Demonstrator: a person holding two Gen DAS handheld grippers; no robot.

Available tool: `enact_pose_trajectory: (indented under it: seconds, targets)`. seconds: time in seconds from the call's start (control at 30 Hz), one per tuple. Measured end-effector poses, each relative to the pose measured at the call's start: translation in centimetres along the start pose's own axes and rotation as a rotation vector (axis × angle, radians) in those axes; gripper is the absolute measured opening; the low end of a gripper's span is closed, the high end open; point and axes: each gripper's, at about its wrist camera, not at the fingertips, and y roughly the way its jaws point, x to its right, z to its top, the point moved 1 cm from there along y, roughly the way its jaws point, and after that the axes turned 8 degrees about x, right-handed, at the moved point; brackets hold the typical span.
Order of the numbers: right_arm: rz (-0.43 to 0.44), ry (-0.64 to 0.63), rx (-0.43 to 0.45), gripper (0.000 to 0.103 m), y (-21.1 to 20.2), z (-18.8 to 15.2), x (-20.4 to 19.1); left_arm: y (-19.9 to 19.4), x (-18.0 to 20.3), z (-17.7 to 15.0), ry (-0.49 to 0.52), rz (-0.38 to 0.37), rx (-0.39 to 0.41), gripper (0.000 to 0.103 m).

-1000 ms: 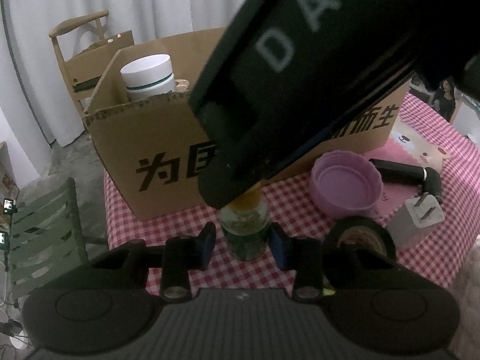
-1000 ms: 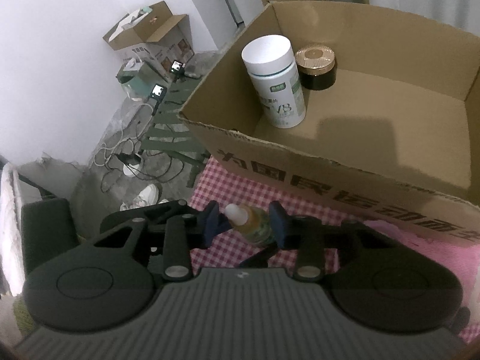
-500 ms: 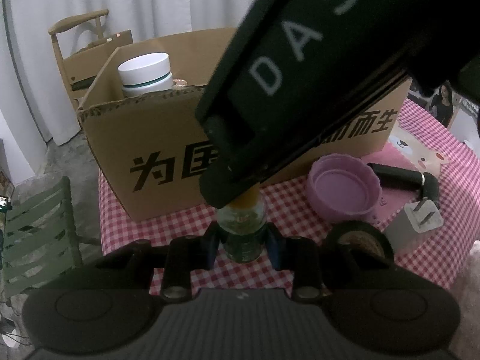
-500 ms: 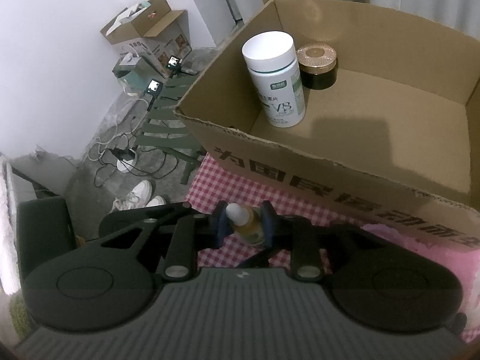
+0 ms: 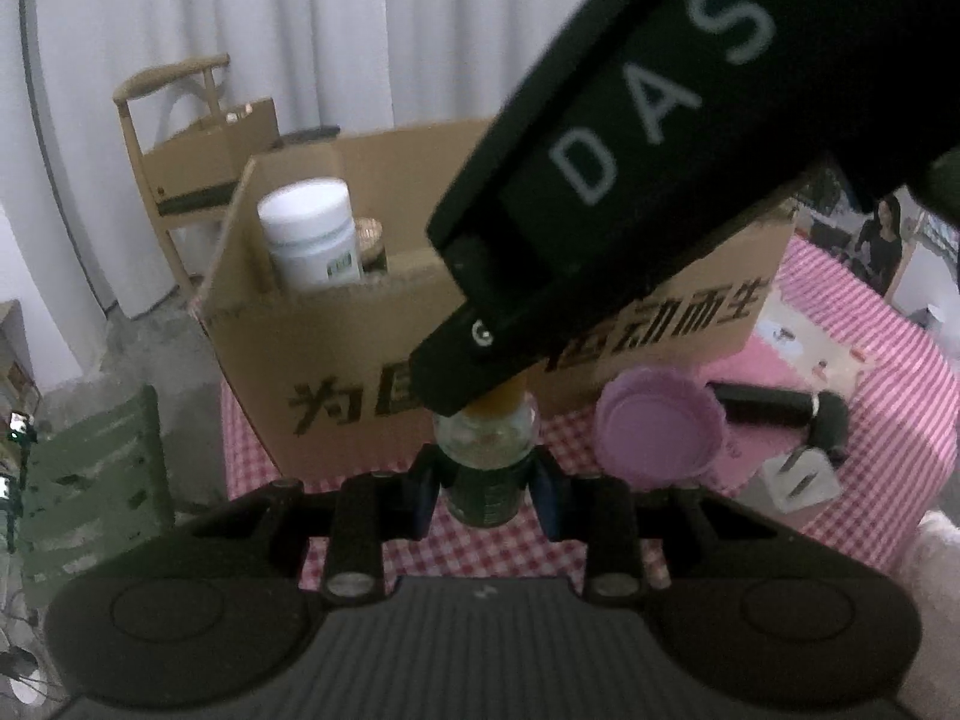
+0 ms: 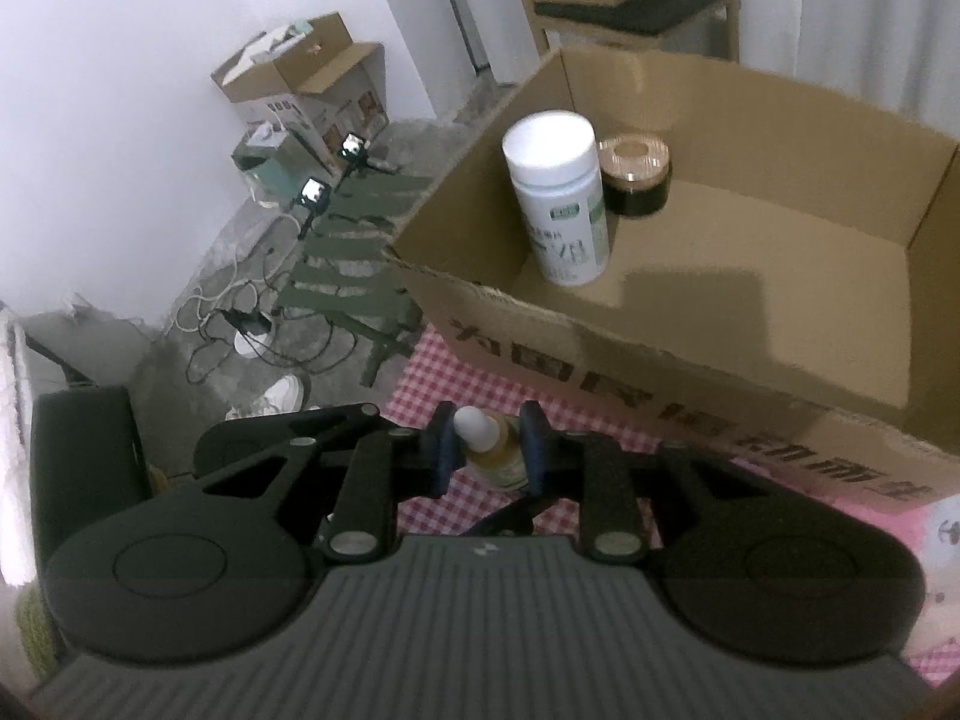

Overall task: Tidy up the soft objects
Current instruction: 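Close the right gripper around the dropper bottle's neck and lift, then carry the dropper bottle with the right gripper into the box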

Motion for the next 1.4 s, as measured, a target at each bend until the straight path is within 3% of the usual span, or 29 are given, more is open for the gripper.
enact_pose_trajectory:
  seconds: [0.47,0.73,0.97,1.4]
  targets:
    - [0.055,-0.073,0.208,0.022,-9.8,2.9,-2.6,-7.0,1.7,5.9,0.029,0.048,0.150,0.033]
    - [0.078,-0.114,0.278,0.022,-12.8,6.4,-2.7,-7.7,1.8,9.4,0.035,0.061,0.201,0.033]
    - [0.083,-0.088,0.258,0.022,-11.2,9.4,-0.5,-5.1,0.6,11.4,0.017,0.048,0.170,0.033]
    - [0.104,0.031,0.167,0.023,-2.5,11.7,5.9,2.5,-1.3,11.1,-0.026,0.038,0.027,0.033]
